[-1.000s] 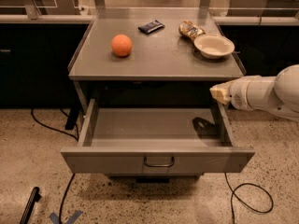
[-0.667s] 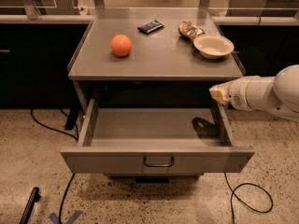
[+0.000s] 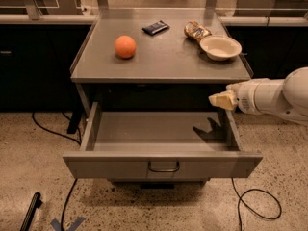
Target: Open top drawer
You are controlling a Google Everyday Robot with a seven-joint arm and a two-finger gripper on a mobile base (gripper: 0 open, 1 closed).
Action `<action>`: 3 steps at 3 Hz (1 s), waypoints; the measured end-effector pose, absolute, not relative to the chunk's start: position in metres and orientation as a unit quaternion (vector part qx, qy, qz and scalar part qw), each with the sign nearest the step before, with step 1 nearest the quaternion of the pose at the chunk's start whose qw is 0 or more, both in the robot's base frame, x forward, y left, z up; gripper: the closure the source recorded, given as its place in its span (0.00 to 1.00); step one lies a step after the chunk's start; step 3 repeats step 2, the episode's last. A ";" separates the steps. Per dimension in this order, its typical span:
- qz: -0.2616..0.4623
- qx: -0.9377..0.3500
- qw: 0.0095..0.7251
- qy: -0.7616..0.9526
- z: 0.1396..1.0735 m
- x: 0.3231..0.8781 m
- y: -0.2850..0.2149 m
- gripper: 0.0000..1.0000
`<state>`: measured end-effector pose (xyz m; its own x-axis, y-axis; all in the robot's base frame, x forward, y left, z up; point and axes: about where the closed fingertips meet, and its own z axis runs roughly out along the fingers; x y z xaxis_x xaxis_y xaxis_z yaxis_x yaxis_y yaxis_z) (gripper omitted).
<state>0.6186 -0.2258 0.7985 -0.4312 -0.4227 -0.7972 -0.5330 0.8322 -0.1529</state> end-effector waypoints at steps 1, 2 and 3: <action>0.061 -0.283 0.452 0.844 0.799 0.619 -0.226 0.00; 0.061 -0.283 0.452 0.844 0.799 0.619 -0.226 0.00; 0.061 -0.283 0.452 0.844 0.799 0.619 -0.226 0.00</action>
Offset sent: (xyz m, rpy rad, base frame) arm 0.0000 0.0000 0.0000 0.0000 0.0000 0.0000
